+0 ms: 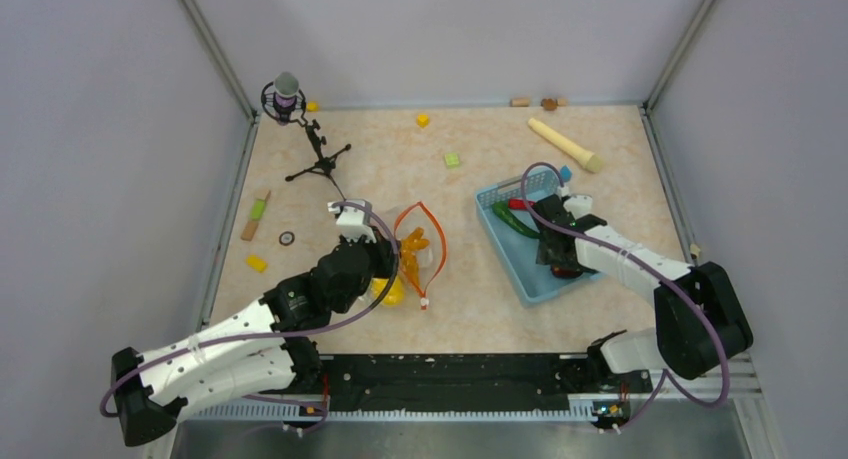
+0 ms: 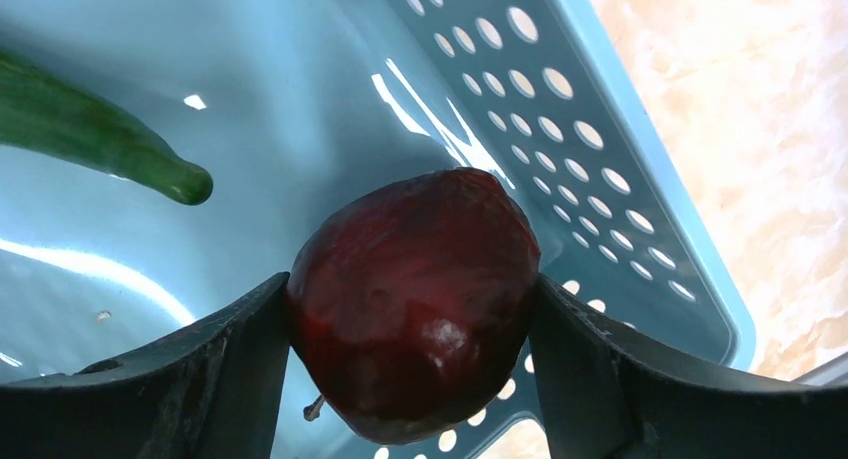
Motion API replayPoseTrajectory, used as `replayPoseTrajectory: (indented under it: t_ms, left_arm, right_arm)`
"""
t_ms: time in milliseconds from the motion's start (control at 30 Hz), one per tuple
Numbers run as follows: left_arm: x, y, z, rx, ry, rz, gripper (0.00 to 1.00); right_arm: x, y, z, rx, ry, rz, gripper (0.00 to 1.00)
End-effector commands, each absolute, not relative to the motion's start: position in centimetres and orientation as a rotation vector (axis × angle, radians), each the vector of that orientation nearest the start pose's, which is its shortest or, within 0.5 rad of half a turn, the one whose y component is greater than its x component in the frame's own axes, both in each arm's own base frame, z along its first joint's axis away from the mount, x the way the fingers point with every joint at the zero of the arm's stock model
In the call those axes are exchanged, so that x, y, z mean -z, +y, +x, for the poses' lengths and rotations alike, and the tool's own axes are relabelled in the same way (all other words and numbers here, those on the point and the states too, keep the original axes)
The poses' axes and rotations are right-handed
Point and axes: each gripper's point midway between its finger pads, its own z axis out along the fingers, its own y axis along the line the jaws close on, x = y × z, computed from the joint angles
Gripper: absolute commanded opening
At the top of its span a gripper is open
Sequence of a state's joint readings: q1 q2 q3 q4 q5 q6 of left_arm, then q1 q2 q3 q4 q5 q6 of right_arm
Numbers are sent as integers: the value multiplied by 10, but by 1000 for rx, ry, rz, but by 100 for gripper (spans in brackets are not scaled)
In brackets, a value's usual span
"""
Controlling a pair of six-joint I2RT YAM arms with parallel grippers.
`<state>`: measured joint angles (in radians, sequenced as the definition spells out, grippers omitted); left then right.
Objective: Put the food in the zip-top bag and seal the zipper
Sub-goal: Pick up the fake vegetable from the bin.
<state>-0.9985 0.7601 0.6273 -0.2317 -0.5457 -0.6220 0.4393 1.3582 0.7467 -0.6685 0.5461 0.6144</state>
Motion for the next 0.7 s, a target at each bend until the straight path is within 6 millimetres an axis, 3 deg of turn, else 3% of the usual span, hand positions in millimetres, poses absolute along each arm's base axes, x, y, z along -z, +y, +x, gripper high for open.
replayPoseTrajectory:
  t_ms: [0,100,333,500,667]
  left_arm:
    - [-216,-206,218,595,1882,-23,0]
    - [-215,-204,219,583,1882,-27,0]
    - [-215,-205,220,584,1882,-24,0]
    - [-216,-208,218,606,1883,-17,0]
    - [-215,-208,218,606,1882,-12,0]
  right_arm:
    - [-43,44,254,360,2537,376,61]
    - [-49,41,254,361,2505,382,51]
    - [-78,52,262,180,2391,409,42]
    - [-116,67,270,-40,2216,350,40]
    - [-162,101,269,-362,2013,218,40]
